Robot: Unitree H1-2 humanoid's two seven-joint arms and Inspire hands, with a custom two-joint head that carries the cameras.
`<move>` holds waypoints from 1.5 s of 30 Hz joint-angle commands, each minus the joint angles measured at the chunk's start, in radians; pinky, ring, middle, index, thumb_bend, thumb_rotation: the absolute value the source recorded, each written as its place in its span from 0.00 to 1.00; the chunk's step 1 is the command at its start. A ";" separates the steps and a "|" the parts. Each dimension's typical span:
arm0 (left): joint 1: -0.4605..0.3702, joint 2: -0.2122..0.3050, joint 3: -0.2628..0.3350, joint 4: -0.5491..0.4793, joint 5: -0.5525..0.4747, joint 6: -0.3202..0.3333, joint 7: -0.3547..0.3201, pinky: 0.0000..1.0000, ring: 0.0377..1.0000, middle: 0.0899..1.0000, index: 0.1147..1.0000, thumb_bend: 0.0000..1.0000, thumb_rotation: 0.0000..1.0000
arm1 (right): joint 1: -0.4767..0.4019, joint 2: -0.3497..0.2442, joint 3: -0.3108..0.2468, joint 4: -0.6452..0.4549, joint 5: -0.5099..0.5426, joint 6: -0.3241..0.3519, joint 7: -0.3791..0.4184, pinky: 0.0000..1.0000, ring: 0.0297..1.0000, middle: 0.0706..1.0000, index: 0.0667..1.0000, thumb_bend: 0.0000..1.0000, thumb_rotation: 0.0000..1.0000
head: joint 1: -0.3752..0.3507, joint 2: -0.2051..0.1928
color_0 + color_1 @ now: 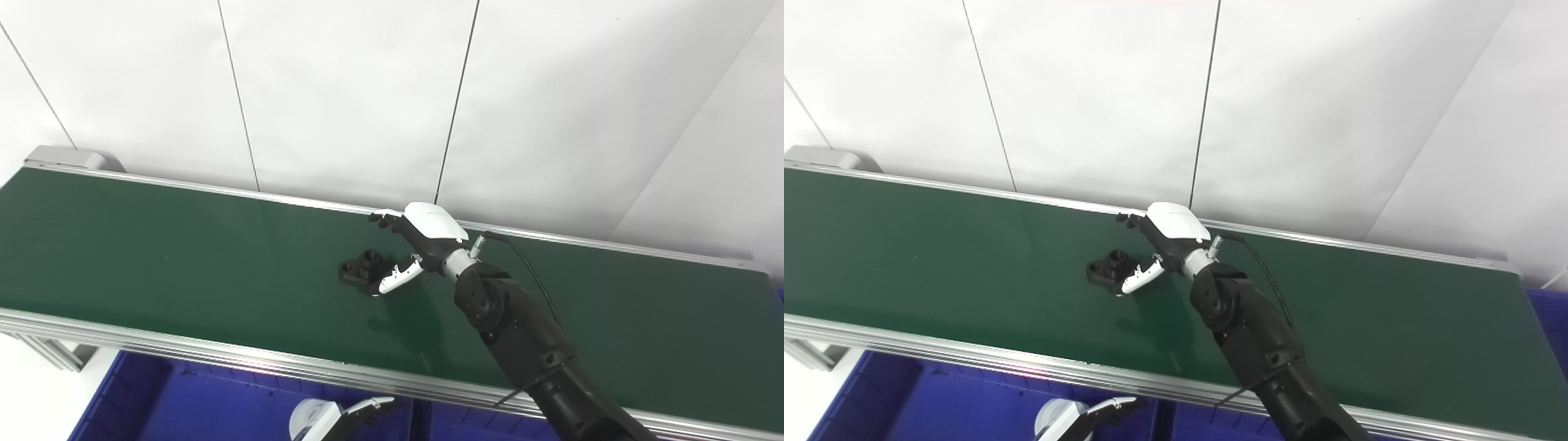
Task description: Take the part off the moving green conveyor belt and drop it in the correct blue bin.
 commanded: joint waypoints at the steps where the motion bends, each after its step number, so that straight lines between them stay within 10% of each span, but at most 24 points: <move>1: -0.005 -0.003 0.008 -0.031 0.003 -0.034 0.007 0.74 0.81 0.83 0.79 0.91 0.37 | -0.059 0.001 0.005 -0.006 -0.009 -0.030 -0.021 0.71 0.78 0.81 0.84 0.83 0.24 | 0.002 0.003; 15: -0.005 -0.009 0.003 -0.036 0.014 -0.034 0.028 0.74 0.80 0.83 0.80 0.89 0.39 | -0.043 -0.021 0.080 0.084 -0.041 -0.069 -0.036 0.56 0.68 0.73 0.79 0.80 0.12 | 0.006 0.011; 24: -0.004 -0.008 0.002 -0.042 0.022 -0.034 0.035 0.74 0.80 0.82 0.80 0.88 0.40 | -0.028 -0.050 0.137 0.099 -0.060 -0.099 -0.049 0.28 0.31 0.44 0.69 0.56 0.00 | 0.004 0.016; 27: -0.005 -0.005 -0.002 -0.045 0.021 -0.034 0.045 0.74 0.80 0.82 0.80 0.88 0.39 | -0.022 -0.052 0.147 0.101 -0.063 -0.109 -0.064 0.29 0.35 0.44 0.50 0.53 0.00 | 0.004 0.019; 45: -0.003 -0.005 0.008 -0.046 -0.003 -0.034 0.033 0.74 0.80 0.83 0.80 0.89 0.37 | 0.052 -0.127 0.214 0.006 -0.101 -0.131 -0.047 0.36 0.38 0.48 0.50 0.51 0.00 | -0.003 0.027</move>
